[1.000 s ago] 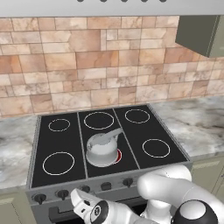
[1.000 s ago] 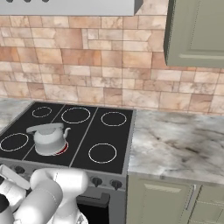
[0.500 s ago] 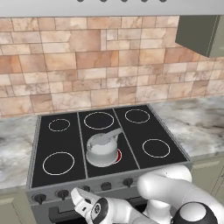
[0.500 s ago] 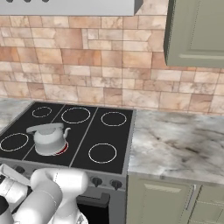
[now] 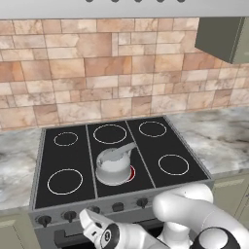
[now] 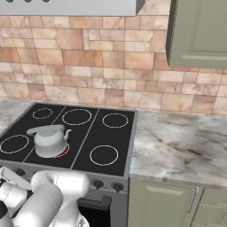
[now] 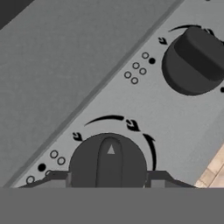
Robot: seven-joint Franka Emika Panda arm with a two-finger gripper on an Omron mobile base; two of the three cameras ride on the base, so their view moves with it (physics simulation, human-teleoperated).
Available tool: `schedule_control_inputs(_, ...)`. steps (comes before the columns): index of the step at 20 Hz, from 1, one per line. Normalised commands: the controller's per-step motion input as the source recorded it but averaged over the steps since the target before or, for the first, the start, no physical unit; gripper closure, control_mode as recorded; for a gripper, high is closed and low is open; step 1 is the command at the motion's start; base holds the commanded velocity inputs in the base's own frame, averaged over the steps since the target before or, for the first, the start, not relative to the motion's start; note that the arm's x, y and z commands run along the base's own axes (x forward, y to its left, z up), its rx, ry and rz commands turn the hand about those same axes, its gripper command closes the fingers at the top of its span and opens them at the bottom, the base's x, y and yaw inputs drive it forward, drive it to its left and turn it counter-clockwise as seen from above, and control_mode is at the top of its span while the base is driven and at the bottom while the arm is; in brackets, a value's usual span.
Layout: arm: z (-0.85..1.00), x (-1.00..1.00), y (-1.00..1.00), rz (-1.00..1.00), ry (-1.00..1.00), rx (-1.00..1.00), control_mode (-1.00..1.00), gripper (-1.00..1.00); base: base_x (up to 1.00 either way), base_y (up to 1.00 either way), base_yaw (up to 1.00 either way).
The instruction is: Lower the heat of the kettle.
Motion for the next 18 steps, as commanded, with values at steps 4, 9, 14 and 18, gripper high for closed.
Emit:
schedule_control_inputs(4, 0.0, 0.0, 0.0, 0.0, -0.1, 0.12, -1.0, 1.0, 0.0, 0.0, 0.0)
schedule_control_inputs(9, 0.0, 0.0, 0.01, 0.0, -0.05, 0.24, -1.0, 1.0, 0.0, 0.0, 0.0)
schedule_control_inputs(14, 0.0, 0.0, 0.0, 0.0, 0.0, 0.39, -1.0, 1.0, 0.0, 0.0, 0.0)
schedule_control_inputs(18, 0.0, 0.0, 0.0, 0.0, 0.0, 0.41, -1.0, 1.0, 0.0, 0.0, 0.0)
